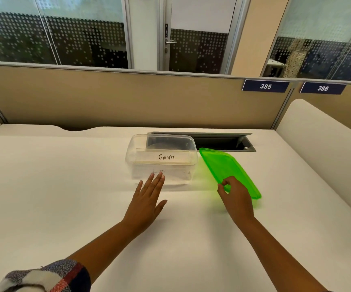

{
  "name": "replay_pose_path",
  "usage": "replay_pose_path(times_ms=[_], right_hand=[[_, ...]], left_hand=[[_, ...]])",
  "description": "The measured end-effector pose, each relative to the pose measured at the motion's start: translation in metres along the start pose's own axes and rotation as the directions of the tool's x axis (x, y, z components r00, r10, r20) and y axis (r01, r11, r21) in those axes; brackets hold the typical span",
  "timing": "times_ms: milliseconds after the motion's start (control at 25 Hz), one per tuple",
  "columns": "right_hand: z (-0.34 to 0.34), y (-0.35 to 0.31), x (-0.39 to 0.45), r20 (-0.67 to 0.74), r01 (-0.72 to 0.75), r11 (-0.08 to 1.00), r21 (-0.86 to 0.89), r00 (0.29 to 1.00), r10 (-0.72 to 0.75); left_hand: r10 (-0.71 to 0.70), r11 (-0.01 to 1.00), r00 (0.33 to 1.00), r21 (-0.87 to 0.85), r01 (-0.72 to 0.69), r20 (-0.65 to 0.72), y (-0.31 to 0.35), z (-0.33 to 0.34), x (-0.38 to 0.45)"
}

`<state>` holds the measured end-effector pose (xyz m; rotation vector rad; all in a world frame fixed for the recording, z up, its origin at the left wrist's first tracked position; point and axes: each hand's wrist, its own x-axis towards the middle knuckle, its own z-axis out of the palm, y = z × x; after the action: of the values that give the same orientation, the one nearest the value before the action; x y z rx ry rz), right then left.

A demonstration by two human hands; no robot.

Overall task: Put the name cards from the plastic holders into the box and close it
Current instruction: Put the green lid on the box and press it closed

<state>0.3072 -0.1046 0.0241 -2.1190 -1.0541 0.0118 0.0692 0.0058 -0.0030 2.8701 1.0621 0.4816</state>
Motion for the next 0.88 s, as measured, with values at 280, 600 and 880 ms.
replay_pose_path(times_ms=[280,600,880], right_hand=[[-0.054,-0.044,-0.011,-0.156,0.145,0.985,0.09,0.979,-0.13],[-0.1,-0.081,-0.029,-0.258,0.161,0.979,0.127,0.958,-0.124],[-0.111,-0.107,-0.028,-0.09,0.116,0.963,0.243,0.991,-0.096]], left_hand=[[-0.063,0.987,0.996,-0.142,0.072,0.063,0.002,0.008,-0.016],[-0.167,0.924,0.985,-0.345,0.167,0.03,0.011,-0.009,-0.014],[-0.434,0.589,0.882,-0.684,0.432,0.183,0.011,-0.033,0.004]])
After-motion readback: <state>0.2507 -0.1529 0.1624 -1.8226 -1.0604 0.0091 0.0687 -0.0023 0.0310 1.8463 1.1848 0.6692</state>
